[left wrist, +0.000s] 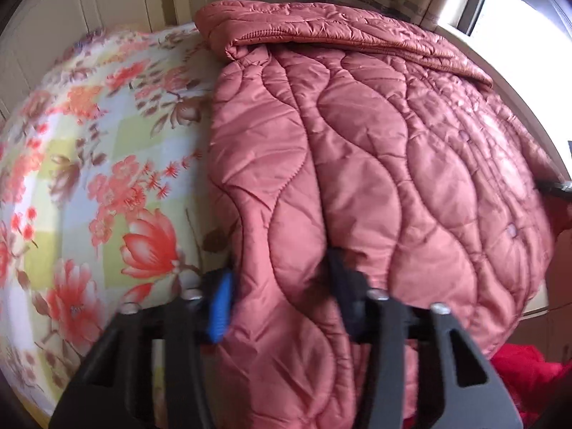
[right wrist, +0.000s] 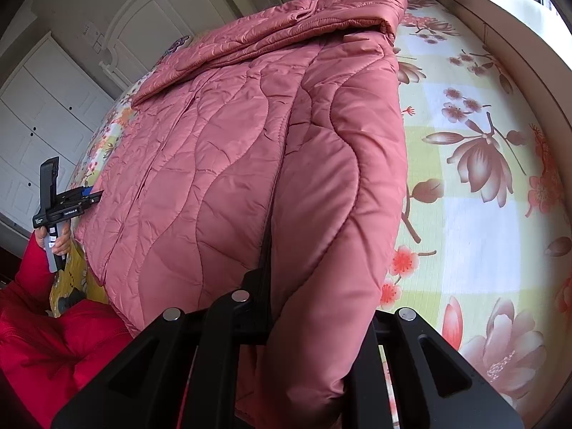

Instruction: Fold large clothes

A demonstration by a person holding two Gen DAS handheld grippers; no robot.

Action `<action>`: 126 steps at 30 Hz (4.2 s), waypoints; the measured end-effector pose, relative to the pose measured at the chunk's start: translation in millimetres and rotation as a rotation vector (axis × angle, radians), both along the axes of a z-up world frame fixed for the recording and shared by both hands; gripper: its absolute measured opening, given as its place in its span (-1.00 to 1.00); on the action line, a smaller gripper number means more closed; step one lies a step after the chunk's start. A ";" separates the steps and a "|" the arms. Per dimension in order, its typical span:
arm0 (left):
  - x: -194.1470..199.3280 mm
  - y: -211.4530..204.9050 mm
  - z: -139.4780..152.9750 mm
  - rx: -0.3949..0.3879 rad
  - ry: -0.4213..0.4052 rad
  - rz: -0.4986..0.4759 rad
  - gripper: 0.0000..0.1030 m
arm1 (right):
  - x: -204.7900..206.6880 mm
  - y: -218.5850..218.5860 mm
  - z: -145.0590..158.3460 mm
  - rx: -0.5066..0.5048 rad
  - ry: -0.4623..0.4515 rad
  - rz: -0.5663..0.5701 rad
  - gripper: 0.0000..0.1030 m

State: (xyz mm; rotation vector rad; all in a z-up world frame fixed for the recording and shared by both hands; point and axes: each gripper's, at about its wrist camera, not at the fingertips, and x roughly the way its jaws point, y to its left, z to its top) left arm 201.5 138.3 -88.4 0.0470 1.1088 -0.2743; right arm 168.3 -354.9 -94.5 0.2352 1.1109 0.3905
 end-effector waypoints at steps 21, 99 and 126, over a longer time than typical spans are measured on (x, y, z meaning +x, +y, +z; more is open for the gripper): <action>-16.5 14.9 6.7 -0.178 0.124 0.088 -0.73 | -48.2 -13.5 -2.4 0.086 -0.028 -0.078 -0.77; 299.2 -41.2 145.2 -0.023 -0.098 0.022 -0.54 | 298.8 -75.0 8.4 0.619 0.302 -0.452 -0.77; 351.8 -103.7 19.7 0.140 0.029 0.171 -0.50 | 262.4 -68.2 111.8 0.552 0.086 -0.352 -0.33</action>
